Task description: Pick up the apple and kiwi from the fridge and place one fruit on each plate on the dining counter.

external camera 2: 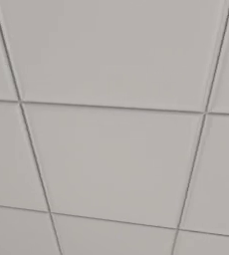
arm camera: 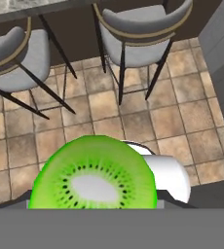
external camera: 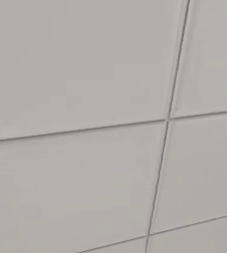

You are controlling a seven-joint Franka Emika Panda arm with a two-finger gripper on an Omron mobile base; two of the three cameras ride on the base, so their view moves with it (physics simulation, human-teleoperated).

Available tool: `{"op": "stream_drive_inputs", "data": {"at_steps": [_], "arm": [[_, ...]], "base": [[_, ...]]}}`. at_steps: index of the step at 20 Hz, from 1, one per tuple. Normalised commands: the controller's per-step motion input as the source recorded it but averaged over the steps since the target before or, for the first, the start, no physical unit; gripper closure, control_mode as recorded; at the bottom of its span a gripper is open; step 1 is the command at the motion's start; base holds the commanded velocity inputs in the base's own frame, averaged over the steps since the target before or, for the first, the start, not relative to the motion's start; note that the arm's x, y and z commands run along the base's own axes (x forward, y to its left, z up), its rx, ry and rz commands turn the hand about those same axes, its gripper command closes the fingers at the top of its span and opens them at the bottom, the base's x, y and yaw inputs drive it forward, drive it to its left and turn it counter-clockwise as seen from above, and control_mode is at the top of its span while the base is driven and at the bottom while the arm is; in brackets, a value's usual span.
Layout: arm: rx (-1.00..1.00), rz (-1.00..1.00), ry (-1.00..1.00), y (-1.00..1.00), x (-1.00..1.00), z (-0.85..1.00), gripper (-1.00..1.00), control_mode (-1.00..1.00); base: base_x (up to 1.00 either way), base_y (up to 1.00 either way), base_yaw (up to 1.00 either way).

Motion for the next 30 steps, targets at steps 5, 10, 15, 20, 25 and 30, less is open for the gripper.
{"op": "stream_drive_inputs", "data": {"at_steps": [5, 10, 15, 20, 25, 30], "arm": [[0.00, 0.00, 0.00, 0.00, 0.00, 0.00, 1.00, 1.00], [0.00, 0.00, 0.00, 0.00, 0.00, 0.00, 1.00, 1.00], [0.00, 0.00, 0.00, 0.00, 0.00, 0.00, 1.00, 1.00], [0.00, 0.00, 0.00, 0.00, 0.00, 0.00, 1.00, 1.00], [0.00, 0.00, 0.00, 0.00, 0.00, 0.00, 1.00, 1.00], [0.00, 0.00, 0.00, 0.00, 0.00, 0.00, 1.00, 1.00]], "base": [[0.15, 0.04, -0.02], [0.74, 0.00, -0.01], [0.44, 0.05, -0.13], [0.08, 0.06, -0.05], [0.50, 0.14, -0.01], [0.56, 0.09, 0.00]]}}
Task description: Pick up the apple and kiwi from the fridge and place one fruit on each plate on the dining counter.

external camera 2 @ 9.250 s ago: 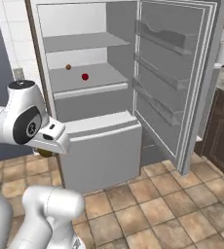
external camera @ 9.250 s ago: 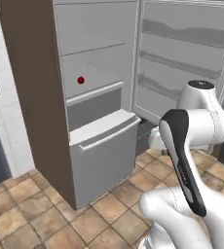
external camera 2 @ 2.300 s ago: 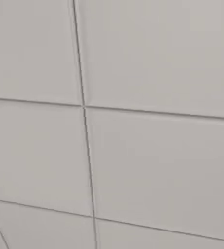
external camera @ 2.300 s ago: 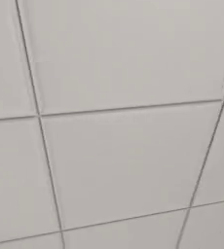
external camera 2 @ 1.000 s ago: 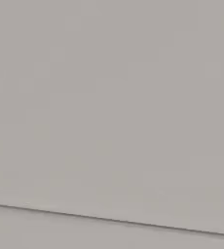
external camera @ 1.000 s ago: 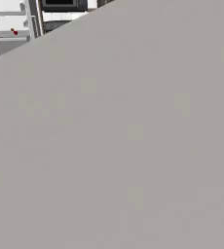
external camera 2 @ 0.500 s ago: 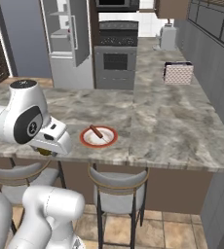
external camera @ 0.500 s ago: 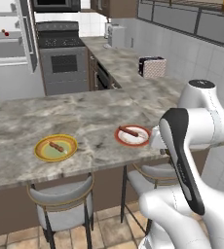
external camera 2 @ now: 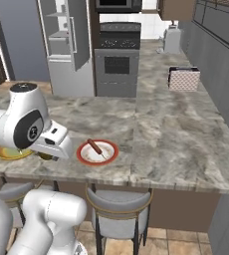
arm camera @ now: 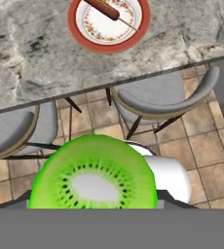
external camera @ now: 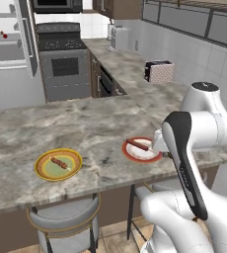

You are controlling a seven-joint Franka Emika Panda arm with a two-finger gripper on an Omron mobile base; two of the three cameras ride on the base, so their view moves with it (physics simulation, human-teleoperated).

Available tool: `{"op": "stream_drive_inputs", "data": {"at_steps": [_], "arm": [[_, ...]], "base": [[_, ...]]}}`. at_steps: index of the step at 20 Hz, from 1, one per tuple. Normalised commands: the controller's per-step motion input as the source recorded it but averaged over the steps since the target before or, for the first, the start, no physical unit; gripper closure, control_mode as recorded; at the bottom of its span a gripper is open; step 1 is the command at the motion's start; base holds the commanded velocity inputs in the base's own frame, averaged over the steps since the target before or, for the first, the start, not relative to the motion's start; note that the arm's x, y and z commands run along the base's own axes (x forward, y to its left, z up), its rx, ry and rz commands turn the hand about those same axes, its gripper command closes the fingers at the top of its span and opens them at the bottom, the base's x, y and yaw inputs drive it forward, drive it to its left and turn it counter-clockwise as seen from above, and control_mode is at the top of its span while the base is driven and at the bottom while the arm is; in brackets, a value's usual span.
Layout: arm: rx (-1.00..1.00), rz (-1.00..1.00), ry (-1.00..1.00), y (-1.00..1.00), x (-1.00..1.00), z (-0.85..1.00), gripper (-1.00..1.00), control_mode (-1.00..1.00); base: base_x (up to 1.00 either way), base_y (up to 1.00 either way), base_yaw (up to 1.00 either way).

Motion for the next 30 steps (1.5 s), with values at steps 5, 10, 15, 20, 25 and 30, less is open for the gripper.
{"op": "stream_drive_inputs", "data": {"at_steps": [5, 10, 15, 20, 25, 30], "arm": [[0.00, 0.00, 0.00, 0.03, 0.82, 0.00, 1.00, -1.00], [0.00, -0.01, 0.00, 0.00, 0.90, -0.03, 1.00, -1.00], [0.00, -0.12, 0.02, -0.07, 0.98, -0.63, 1.00, -1.00], [0.01, -0.29, 0.00, -0.13, 0.88, -0.90, 1.00, -1.00], [0.06, -0.25, 0.00, 0.00, 0.58, -0.78, 1.00, -1.00], [0.05, -0.12, 0.01, 0.00, 0.38, -0.57, 1.00, -1.00]], "base": [[0.00, 0.00, 0.00], [0.00, 0.00, 0.00], [0.00, 0.00, 0.00], [0.00, 0.00, 0.00], [0.00, 0.00, 0.00], [0.00, 0.00, 0.00]]}}
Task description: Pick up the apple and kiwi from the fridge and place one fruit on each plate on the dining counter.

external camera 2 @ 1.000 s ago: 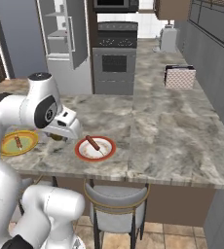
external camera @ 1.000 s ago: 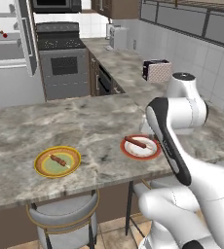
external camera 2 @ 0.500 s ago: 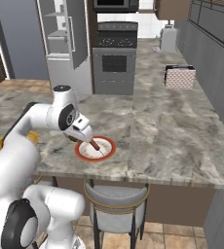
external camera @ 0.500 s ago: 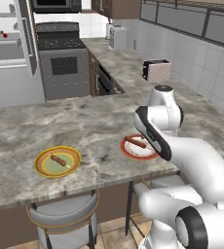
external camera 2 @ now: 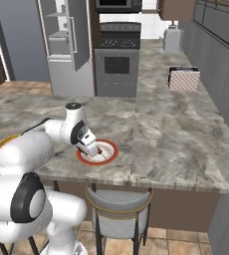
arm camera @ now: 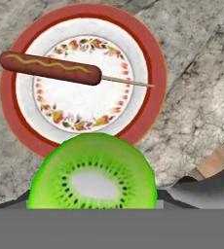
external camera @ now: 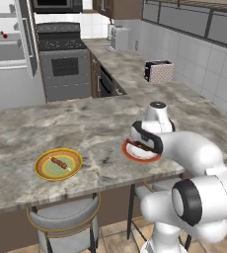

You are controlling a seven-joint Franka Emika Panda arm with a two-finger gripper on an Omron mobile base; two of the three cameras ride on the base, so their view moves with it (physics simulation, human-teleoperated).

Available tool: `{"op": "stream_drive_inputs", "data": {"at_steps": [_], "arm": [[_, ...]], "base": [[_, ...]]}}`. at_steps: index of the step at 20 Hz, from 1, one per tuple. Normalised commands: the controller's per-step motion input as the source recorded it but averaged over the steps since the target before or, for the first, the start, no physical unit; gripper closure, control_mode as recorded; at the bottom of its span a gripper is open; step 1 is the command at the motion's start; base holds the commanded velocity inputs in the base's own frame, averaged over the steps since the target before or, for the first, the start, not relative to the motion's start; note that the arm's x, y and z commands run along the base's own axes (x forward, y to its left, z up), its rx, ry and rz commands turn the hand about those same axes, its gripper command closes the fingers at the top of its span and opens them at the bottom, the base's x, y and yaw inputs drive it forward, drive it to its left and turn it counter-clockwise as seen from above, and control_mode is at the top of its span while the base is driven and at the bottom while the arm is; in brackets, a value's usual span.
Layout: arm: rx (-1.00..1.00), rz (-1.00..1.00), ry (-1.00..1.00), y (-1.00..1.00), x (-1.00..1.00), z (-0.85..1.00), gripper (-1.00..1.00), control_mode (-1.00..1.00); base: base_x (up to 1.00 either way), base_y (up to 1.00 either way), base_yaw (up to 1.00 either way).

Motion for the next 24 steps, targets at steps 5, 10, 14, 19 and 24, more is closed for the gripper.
{"op": "stream_drive_inputs", "data": {"at_steps": [5, 10, 14, 19, 24], "arm": [[0.00, -0.03, 0.02, -0.02, 0.34, -0.49, 1.00, -1.00], [0.00, 0.00, 0.00, 0.00, 0.32, -0.29, 1.00, -1.00], [0.00, 0.00, 0.00, 0.00, 0.37, -0.17, 1.00, -1.00], [0.00, 0.00, 0.00, 0.00, 0.29, -0.22, 1.00, -1.00], [0.00, 0.00, 0.00, 0.00, 0.08, -0.25, 1.00, -1.00]], "base": [[0.00, 0.00, 0.00], [0.00, 0.00, 0.00], [0.00, 0.00, 0.00], [0.00, 0.00, 0.00], [0.00, 0.00, 0.00]]}}
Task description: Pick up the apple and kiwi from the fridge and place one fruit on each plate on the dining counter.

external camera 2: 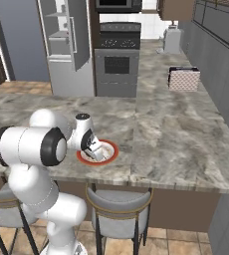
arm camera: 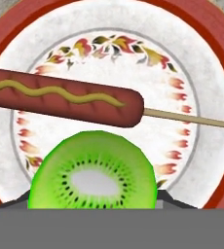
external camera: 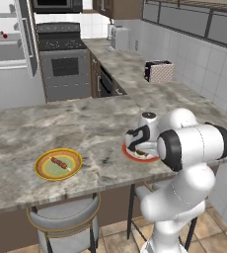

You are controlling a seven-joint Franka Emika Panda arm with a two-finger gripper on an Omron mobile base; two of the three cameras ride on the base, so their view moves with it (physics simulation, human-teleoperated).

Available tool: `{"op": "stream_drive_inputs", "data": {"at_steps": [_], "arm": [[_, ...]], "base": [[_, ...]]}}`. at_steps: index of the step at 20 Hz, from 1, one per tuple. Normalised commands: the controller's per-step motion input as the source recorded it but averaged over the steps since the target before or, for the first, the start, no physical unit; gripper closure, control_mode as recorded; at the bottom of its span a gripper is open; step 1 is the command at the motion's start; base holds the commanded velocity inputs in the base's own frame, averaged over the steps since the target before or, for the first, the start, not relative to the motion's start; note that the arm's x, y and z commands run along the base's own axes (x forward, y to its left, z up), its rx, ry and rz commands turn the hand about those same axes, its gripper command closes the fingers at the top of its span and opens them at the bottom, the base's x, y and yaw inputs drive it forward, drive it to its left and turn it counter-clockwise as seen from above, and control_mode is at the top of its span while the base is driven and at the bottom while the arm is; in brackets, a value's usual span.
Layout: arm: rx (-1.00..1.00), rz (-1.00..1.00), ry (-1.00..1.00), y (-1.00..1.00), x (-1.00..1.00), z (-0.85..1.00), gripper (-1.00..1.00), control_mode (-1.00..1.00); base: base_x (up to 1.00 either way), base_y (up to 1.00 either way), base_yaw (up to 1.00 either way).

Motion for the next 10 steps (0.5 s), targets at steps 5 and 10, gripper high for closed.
{"op": "stream_drive_inputs", "data": {"at_steps": [5, 10], "arm": [[0.00, 0.00, 0.00, 0.00, 0.01, -0.16, 1.00, -1.00], [0.00, 0.00, 0.00, 0.00, 0.00, -0.12, -1.00, -1.00]], "base": [[0.00, 0.00, 0.00], [0.00, 0.00, 0.00]]}}
